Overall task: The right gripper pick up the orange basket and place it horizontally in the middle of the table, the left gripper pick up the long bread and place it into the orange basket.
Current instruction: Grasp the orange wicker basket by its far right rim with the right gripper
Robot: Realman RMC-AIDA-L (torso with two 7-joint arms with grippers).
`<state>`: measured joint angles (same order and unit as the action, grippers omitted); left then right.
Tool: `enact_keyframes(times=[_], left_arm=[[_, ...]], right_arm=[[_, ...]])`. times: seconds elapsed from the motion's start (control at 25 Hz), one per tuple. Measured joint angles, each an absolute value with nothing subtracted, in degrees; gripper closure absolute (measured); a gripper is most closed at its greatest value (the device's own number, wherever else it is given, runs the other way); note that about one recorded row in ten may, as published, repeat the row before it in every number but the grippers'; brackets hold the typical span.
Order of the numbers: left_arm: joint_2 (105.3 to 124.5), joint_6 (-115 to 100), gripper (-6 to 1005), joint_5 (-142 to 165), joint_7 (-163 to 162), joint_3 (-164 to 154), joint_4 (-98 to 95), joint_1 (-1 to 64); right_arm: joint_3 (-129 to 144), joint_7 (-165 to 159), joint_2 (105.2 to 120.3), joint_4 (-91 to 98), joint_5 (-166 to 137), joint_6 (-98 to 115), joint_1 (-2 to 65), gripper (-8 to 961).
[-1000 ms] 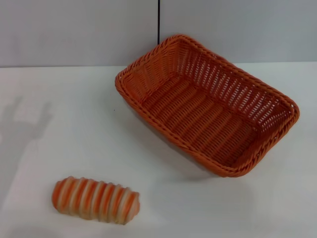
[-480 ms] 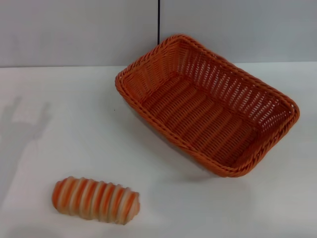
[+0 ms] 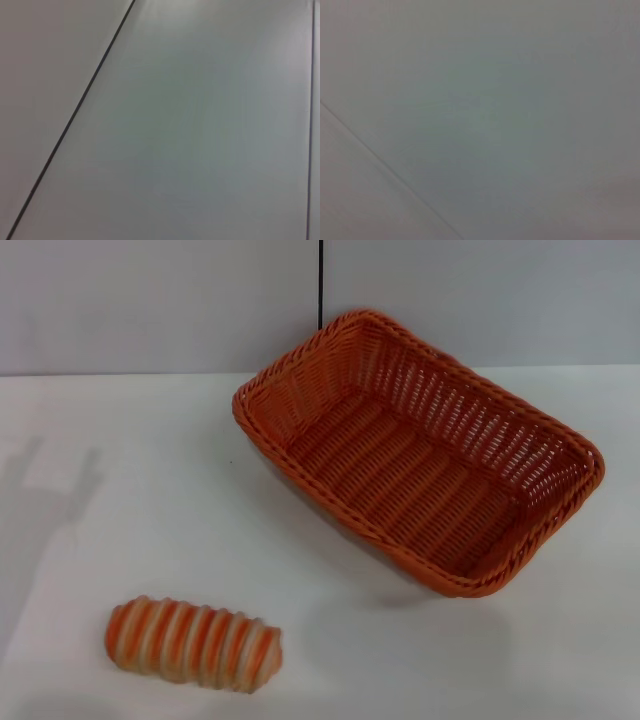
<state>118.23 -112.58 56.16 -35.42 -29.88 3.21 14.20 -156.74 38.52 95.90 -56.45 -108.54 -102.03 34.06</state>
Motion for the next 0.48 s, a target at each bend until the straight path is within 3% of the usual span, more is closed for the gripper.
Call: enact_keyframes(times=[0.48], left_arm=[[118.18,-112.71,181,56.14,-35.42,-29.71,2.99,12.51]], right_arm=[[-144.33,38.59,95.22,-46.38,-115.16,-99.79,43.01,272]])
